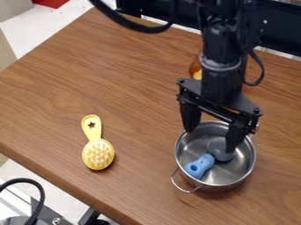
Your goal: Move the blue spoon from silver bowl to the middle of the table
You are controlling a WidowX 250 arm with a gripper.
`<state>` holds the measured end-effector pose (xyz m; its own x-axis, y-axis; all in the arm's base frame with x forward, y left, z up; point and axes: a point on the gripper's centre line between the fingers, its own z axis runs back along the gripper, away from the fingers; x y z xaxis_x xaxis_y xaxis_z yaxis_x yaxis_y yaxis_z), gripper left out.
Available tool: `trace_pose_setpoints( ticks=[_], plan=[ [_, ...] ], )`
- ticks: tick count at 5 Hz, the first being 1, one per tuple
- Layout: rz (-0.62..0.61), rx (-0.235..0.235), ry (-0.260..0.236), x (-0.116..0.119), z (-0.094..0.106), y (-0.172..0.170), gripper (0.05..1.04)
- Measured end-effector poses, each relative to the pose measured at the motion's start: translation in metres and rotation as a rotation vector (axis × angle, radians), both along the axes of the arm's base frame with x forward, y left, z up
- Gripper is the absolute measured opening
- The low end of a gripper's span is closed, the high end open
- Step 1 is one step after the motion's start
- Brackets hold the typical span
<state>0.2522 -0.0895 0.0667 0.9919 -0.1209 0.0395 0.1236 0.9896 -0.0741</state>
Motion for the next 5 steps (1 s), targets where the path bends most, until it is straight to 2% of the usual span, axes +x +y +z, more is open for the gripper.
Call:
trace_pose_setpoints(
  ticks=[1, 2, 4, 5],
  plan=[
    [0.0, -0.005, -0.004, -0.0041, -0.0063, -0.0018, 0.999],
    [-0.003, -0.03, -0.003, -0.0066, -0.0094, -0.0049, 0.999],
    [0.022, -0.071, -0.038, -0.0081, -0.0142, -0.004, 0.999],
    [0.036, -0.071, -0.059, -0.006, -0.0158, -0.0036, 0.999]
  ],
)
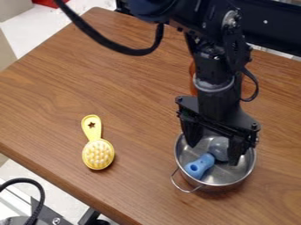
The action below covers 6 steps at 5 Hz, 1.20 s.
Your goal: Move the blue spoon from silver bowl to the middle of the table
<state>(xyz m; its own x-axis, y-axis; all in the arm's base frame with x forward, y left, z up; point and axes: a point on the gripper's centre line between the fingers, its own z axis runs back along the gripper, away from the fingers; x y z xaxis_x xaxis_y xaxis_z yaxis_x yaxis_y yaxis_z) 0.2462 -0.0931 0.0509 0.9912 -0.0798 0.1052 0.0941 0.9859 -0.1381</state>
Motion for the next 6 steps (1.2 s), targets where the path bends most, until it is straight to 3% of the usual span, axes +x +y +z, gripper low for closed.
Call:
trace_pose_setpoints(
  ticks=[1, 3, 4, 5, 6],
  plan=[
    [0.004, -0.017, -0.007, -0.002, -0.005, 0.0, 0.999],
    [0.013, -0.006, -0.026, -0.005, -0.016, 0.003, 0.999],
    [0.019, 0.012, -0.029, -0.005, -0.021, 0.005, 0.952],
    [0.028, 0.033, 0.003, -0.008, -0.028, 0.004, 0.728],
    [0.031, 0.037, 0.004, -0.009, -0.028, 0.004, 0.438]
  ],
)
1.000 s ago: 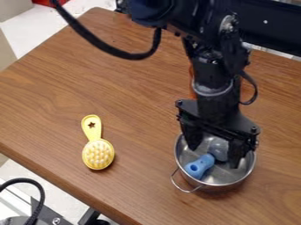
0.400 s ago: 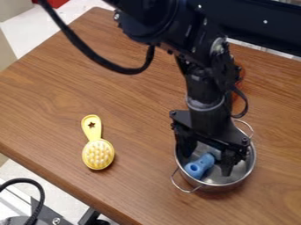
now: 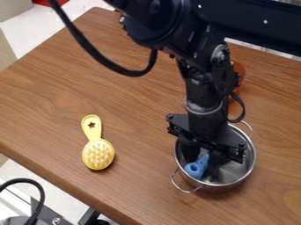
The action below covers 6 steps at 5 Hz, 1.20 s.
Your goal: Move the blue spoon from silver bowl to the middle of the table
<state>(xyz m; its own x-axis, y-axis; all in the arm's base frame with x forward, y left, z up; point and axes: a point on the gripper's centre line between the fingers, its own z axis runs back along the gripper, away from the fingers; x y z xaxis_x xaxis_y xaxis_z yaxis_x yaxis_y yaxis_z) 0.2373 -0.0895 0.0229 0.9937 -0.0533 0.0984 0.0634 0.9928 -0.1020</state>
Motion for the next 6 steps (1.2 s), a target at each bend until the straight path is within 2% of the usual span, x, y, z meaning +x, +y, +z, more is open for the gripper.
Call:
trace_pose_setpoints(
  ticks=[1, 2, 3, 4, 5, 6],
  plan=[
    [0.003, 0.005, -0.004, 0.0, 0.001, -0.001, 0.28],
    [-0.009, 0.009, 0.021, -0.003, 0.001, -0.001, 0.279],
    [0.022, 0.002, 0.039, -0.002, 0.01, -0.003, 0.279],
    [0.049, -0.027, 0.07, 0.002, 0.023, -0.003, 0.279],
    [0.061, -0.044, 0.068, 0.003, 0.032, -0.003, 0.279],
    [0.058, -0.069, 0.038, 0.002, 0.051, 0.001, 0.279]
  ],
)
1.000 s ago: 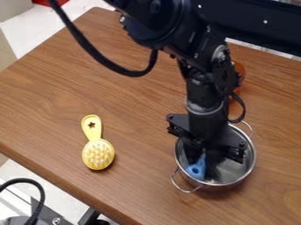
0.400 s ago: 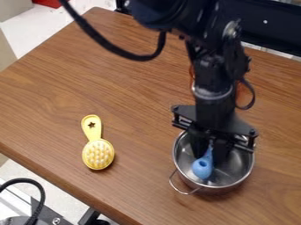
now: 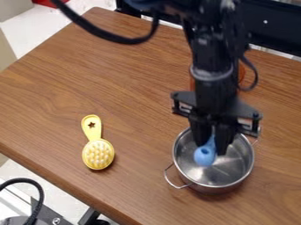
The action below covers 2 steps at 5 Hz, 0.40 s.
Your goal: Move the blue spoon from silver bowl to the middle of the table
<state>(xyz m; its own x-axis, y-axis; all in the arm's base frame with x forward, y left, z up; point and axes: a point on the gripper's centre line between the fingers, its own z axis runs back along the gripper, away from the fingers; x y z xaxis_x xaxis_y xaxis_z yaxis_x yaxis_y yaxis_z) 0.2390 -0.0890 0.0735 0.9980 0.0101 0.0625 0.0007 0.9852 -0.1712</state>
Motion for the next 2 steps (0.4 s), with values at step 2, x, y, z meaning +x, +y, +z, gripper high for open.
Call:
trace_pose_setpoints(
  ticks=[2],
  plan=[
    [0.059, 0.034, -0.036, 0.007, 0.008, 0.027, 0.279]
  ],
)
